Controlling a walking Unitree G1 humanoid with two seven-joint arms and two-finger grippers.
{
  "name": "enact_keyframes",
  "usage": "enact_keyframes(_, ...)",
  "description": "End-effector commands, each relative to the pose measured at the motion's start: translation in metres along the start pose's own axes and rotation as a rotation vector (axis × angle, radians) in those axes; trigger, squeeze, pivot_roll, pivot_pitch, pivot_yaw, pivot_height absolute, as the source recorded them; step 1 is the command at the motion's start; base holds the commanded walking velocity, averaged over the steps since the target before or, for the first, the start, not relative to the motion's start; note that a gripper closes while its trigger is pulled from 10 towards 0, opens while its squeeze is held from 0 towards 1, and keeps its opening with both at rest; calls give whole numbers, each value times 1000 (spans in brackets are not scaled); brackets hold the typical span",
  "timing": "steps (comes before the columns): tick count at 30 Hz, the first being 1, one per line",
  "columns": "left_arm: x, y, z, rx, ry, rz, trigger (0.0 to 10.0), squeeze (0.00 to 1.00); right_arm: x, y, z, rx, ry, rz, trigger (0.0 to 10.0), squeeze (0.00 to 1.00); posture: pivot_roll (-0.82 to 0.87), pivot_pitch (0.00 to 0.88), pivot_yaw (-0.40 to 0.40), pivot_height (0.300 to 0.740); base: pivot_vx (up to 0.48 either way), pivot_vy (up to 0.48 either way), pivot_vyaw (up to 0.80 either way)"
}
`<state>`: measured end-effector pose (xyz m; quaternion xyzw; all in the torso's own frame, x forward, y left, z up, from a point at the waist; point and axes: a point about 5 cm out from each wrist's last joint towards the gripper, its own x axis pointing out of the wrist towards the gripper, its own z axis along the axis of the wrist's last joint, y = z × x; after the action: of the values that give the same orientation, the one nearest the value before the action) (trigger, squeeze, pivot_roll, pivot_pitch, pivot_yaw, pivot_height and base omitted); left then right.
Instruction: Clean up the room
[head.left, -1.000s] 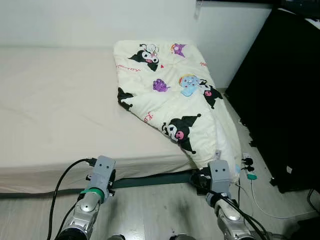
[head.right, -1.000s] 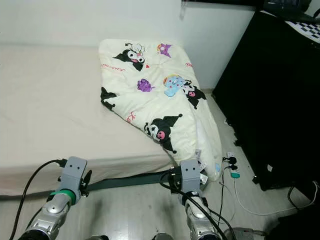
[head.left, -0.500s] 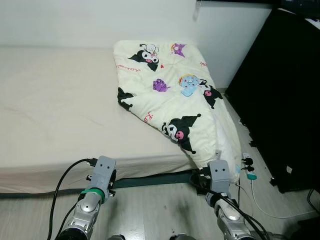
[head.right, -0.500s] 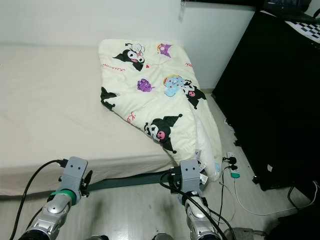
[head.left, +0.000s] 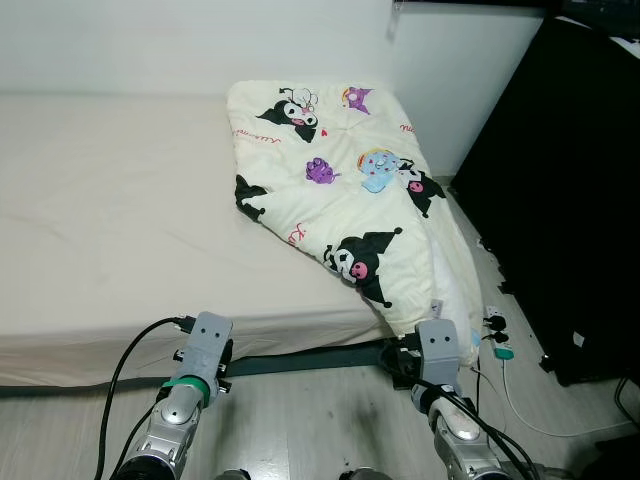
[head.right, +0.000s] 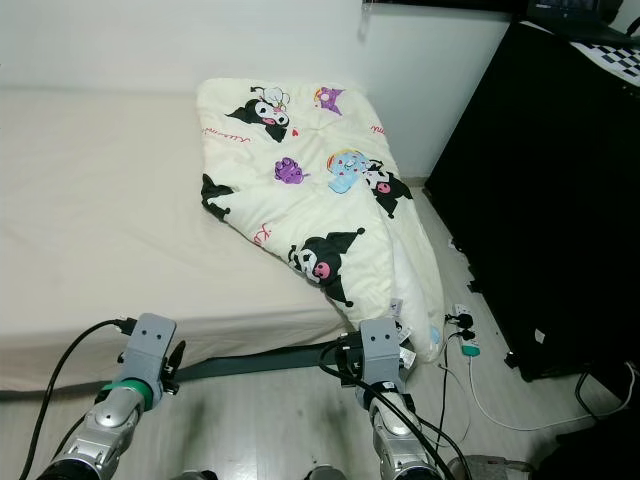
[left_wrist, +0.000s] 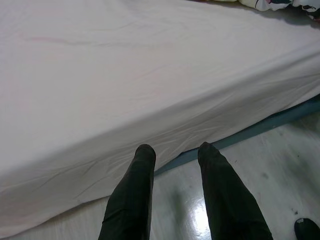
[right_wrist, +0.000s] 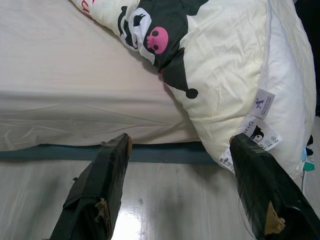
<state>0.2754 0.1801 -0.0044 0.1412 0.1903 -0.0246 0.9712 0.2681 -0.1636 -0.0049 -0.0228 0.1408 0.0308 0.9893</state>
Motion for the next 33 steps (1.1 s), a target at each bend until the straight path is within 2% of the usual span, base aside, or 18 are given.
enact_keyframes(1,-3,-5,-8,10,27,-19,10000,0,-3,-2,-7,10,30,-14,10000,0,8,45,-20,740,0,0,0)
enact_keyframes(15,-3,-7,-7,12,28,-27,10000,0,-4,-2,-7,2,26,-8,10000,0,2,47,-14,740,0,0,0)
enact_keyframes(17,2,1,0,-106,21,23,10000,0,-2,-8,3,36,-37,-46,10000,0,2,59,-16,740,0,0,0)
enact_keyframes(18,2,1,0,-106,21,23,10000,0,-2,-8,3,36,-37,-46,10000,0,2,59,-16,740,0,0,0)
enact_keyframes(19,4,8,11,-169,-29,53,10000,0,-1,-11,14,69,-112,-68,10000,0,0,60,-12,740,0,0,0)
enact_keyframes(21,4,8,11,-169,-29,53,10000,0,-1,-11,14,69,-112,-68,10000,0,0,60,-12,740,0,0,0)
enact_keyframes(23,5,10,20,-182,-79,58,10000,0,0,-12,22,83,-154,-74,10000,0,2,59,-11,740,0,0,0)
enact_keyframes(26,6,11,25,-195,-101,60,10000,0,1,-14,24,88,-166,-83,10000,0,6,61,-11,740,0,0,0)
enact_keyframes(29,8,12,34,-240,-133,67,10000,0,1,-15,25,90,-171,-88,10000,0,7,62,-10,740,0,0,0)
enact_keyframes(31,9,11,34,-230,-125,59,10000,0,1,-15,24,87,-164,-86,10000,0,9,60,-9,740,0,0,0)
enact_keyframes(32,7,6,24,-131,-78,34,10000,0,-1,-15,15,69,-109,-82,10000,0,7,56,-7,740,0,0,0)
enact_keyframes(33,7,6,24,-131,-78,34,10000,0,-1,-15,15,69,-109,-82,10000,0,7,56,-7,740,0,0,0)
